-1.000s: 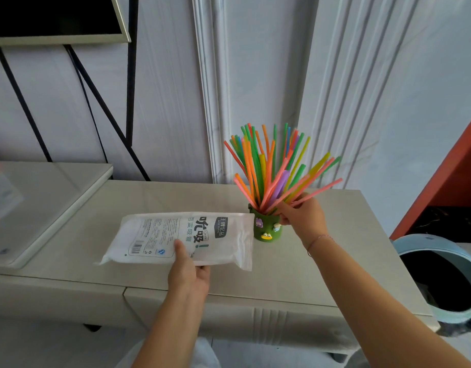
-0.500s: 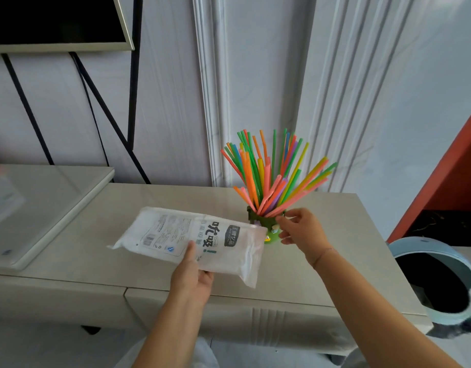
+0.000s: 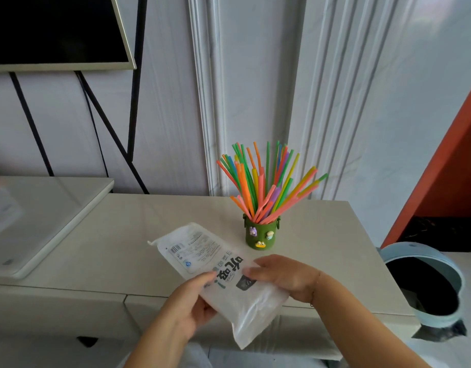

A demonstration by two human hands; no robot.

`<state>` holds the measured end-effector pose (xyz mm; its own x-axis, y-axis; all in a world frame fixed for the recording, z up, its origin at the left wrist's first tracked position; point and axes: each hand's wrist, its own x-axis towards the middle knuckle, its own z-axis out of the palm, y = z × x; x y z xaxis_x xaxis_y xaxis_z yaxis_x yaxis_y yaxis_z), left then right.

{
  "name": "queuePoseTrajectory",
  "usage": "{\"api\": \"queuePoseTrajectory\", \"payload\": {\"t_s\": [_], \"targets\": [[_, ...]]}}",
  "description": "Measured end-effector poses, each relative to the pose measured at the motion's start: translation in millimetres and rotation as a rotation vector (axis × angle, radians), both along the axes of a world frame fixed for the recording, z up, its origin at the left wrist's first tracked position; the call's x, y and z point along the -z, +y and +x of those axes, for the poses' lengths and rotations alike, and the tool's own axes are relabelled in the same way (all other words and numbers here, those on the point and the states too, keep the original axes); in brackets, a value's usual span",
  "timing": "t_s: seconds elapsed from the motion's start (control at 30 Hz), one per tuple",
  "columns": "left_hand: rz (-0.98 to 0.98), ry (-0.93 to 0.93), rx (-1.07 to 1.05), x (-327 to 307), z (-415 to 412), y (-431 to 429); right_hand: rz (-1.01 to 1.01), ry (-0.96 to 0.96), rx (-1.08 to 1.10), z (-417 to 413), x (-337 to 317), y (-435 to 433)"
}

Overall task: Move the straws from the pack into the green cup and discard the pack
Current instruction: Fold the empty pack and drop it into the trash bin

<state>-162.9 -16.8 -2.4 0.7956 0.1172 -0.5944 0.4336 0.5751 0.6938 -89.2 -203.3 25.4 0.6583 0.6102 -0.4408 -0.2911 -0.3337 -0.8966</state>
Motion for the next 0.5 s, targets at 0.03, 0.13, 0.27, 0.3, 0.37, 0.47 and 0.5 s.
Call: {"api": "queuePoseTrajectory", "payload": {"t_s": [0.03, 0.13, 0.27, 0.3, 0.37, 0.47, 0.5], "targets": [[0.003, -0.008, 0.03, -1.3, -2.5, 3.8, -0.023, -0.022, -0.024, -3.5, 0.6, -1.0], [0.033, -0.038, 0.078, -6.1, -8.0, 11.8, 0.039, -0.032, 0.074, -15.0, 2.6, -2.1], [0.148, -0.051, 0.111, -5.8, -16.2, 13.1, -0.033, -0.144, 0.24, -34.7, 5.6, 2.4], [0.202, -0.049, 0.128, -5.0, -19.4, 13.1, -0.065, -0.164, 0.243, -38.5, 6.1, 2.6], [0.298, -0.038, 0.174, -5.0, -26.4, 14.6, -0.077, -0.154, 0.235, -43.8, 3.7, -0.3], [0.349, -0.003, 0.304, -8.6, -36.8, 16.1, -0.027, -0.111, 0.209, -46.0, -0.7, -7.2], [0.343, 0.003, 0.34, -9.5, -40.0, 16.2, -0.019, -0.112, 0.208, -46.2, -1.7, -8.8]]}}
